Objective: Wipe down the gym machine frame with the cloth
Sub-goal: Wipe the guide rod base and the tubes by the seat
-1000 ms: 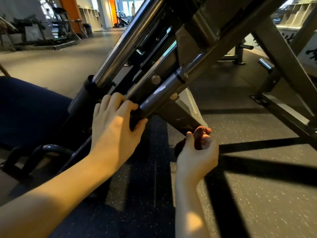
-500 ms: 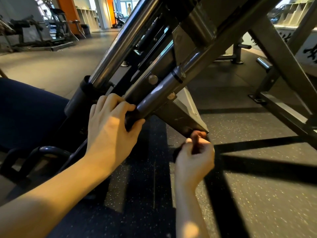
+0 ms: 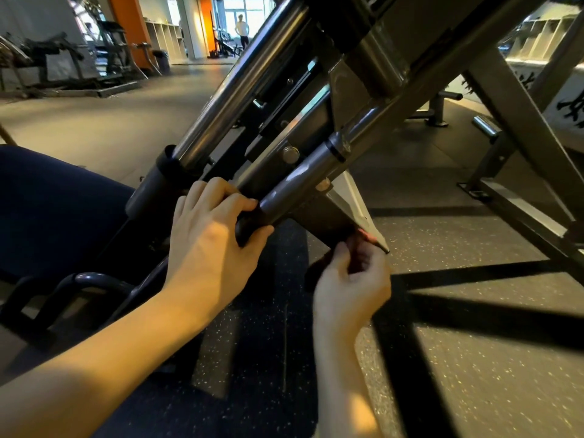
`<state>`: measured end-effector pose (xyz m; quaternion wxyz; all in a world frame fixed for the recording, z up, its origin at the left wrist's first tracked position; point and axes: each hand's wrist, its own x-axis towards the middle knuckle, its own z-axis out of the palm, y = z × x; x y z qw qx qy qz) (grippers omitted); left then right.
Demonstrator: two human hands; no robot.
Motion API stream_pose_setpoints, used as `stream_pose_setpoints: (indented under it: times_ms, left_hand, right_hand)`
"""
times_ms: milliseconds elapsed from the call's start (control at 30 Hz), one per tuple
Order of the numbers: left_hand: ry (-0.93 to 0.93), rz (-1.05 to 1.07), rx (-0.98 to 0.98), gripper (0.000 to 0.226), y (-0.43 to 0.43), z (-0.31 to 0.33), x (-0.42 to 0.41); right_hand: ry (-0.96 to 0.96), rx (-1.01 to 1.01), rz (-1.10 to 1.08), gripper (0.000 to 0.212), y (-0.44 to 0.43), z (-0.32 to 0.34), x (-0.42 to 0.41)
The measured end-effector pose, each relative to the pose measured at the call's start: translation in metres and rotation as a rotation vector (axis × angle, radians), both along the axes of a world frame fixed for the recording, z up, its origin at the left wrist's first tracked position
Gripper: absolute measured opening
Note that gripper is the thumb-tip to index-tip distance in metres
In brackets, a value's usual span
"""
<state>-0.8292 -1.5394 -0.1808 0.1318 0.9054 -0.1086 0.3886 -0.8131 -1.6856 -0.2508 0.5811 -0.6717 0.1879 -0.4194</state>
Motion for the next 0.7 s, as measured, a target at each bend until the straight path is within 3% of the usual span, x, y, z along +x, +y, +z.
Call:
stream_pose_setpoints:
  times_ms: [167, 233, 333, 367, 433, 600, 700]
  left_hand:
    - [0.018, 0.006, 0.014, 0.039, 0.003, 0.000, 0.001]
    - [0.024, 0.012, 0.007, 0.039, 0.002, 0.001, 0.001]
    - [0.021, 0.009, 0.001, 0.039, 0.000, 0.003, 0.000]
    - [0.021, 0.003, -0.004, 0.039, -0.001, 0.003, 0.001]
    - [0.019, -0.004, -0.012, 0.039, -0.001, 0.003, 0.001]
    - [0.020, -0.019, -0.025, 0.039, 0.001, 0.002, 0.003]
    - [0.010, -0.031, -0.020, 0.038, 0.003, 0.001, 0.004]
  right_hand:
    - [-0.133, -0.230, 0.235, 0.017, 0.019, 0.015, -0.003]
    - [-0.035, -0.135, 0.114, 0.019, 0.000, -0.008, -0.002]
    - [0.073, 0.165, -0.040, 0.024, -0.025, -0.024, 0.001]
    - [0.074, 0.163, -0.067, 0.024, -0.025, -0.020, 0.002]
    - [0.019, 0.007, -0.042, 0.023, -0.008, -0.003, 0.002]
    - [-0.106, -0.424, 0.327, 0.018, 0.019, 0.005, -0.006]
    - [-0.005, -0.272, 0.151, 0.018, -0.008, -0.016, -0.004]
